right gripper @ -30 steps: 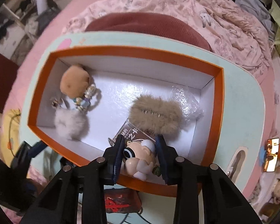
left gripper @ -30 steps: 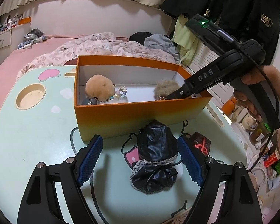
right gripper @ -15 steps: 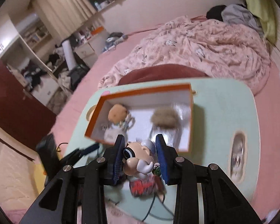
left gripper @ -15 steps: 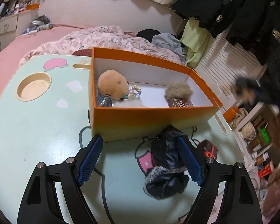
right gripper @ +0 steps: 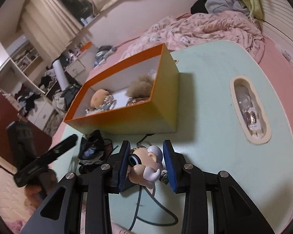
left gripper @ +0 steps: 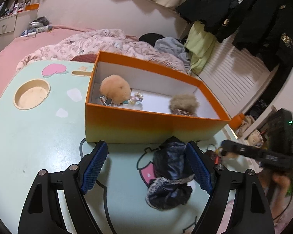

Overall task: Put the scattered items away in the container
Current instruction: 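Carry the figure keychain out and place it on the table, right gripper, then grasp the fuzzy brown pouch in the box with the left gripper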

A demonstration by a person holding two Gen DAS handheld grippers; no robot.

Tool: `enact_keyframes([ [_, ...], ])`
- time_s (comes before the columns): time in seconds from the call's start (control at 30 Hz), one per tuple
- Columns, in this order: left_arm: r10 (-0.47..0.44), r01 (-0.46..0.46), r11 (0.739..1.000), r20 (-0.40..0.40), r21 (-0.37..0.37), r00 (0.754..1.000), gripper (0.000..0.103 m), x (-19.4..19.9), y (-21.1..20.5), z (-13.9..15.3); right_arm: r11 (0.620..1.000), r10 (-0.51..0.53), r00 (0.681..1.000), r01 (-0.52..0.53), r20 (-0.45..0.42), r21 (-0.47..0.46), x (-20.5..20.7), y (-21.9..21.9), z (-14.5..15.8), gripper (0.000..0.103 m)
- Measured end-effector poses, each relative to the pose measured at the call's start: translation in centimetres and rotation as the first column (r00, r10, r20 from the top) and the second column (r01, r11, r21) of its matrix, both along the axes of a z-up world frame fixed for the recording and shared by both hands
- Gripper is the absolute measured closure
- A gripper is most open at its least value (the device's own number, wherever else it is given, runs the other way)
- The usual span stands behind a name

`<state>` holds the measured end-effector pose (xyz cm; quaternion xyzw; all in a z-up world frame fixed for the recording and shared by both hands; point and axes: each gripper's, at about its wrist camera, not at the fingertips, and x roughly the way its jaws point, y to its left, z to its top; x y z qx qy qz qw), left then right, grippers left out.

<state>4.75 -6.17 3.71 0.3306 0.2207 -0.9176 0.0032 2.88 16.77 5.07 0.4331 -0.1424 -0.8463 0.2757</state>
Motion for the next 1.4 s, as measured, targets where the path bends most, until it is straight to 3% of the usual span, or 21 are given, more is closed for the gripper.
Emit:
enact_keyframes([
  [0.1,-0.003,0.003,1.000,-0.020,-0.020,1.000,0.021,0.3,0.4,0.7,1.000,-0.023,0.999,0.023,-0.032,0.014,0.0,0.0,-0.4,0.064],
  [0.17,-0.010,0.009,1.000,-0.033,-0.029,0.999,0.021,0.3,0.7,1.2,0.998,-0.043,0.997,0.046,-0.059,0.053,0.3,-0.2,-0.4,0.037],
  [0.23,-0.019,0.017,0.999,-0.045,-0.045,0.999,0.021,0.4,1.2,1.8,0.996,-0.063,0.992,0.069,-0.112,0.053,1.2,-0.3,-0.2,0.033],
  [0.37,-0.029,0.027,0.999,-0.058,-0.043,0.998,0.021,0.1,1.5,3.4,0.994,-0.092,0.978,0.101,-0.187,0.037,3.2,-0.5,0.3,0.033],
  [0.53,-0.016,0.016,1.000,-0.002,0.025,1.000,0.021,-2.6,1.4,5.8,0.990,-0.118,0.958,0.135,-0.261,0.051,4.6,-0.6,1.4,0.033],
  [0.67,-0.064,0.065,0.998,0.041,-0.026,0.997,0.021,-7.3,2.6,8.1,0.992,-0.071,0.962,0.096,-0.262,0.082,4.9,-2.0,1.4,0.033],
  [0.83,-0.122,0.153,0.979,0.216,-0.131,0.969,0.021,-14.7,5.2,7.5,0.994,-0.055,0.967,0.077,-0.249,0.081,4.5,-1.9,1.1,0.033],
  [0.97,-0.172,0.227,0.965,0.341,-0.129,0.924,0.022,-18.2,7.4,4.7,0.994,-0.074,0.969,0.090,-0.235,0.058,4.3,-1.1,0.9,0.033],
  [1.07,-0.130,0.216,0.960,0.396,-0.181,0.909,0.030,-19.4,8.0,2.7,0.994,-0.080,0.970,0.094,-0.232,0.050,4.3,-0.9,0.8,0.033],
  [1.23,-0.138,0.216,0.968,0.452,-0.126,0.882,0.049,-20.2,7.7,0.3,0.995,-0.076,0.971,0.089,-0.227,0.047,4.3,-0.8,0.9,0.030],
  [1.3,-0.130,0.217,0.964,0.437,-0.155,0.890,0.060,-20.1,7.7,0.6,0.995,-0.077,0.971,0.089,-0.224,0.045,4.2,-0.7,0.9,0.030],
  [1.4,-0.157,0.219,0.969,0.403,-0.111,0.902,0.061,-19.3,7.3,1.5,0.995,-0.081,0.972,0.092,-0.221,0.041,4.2,-0.6,0.9,0.030],
])
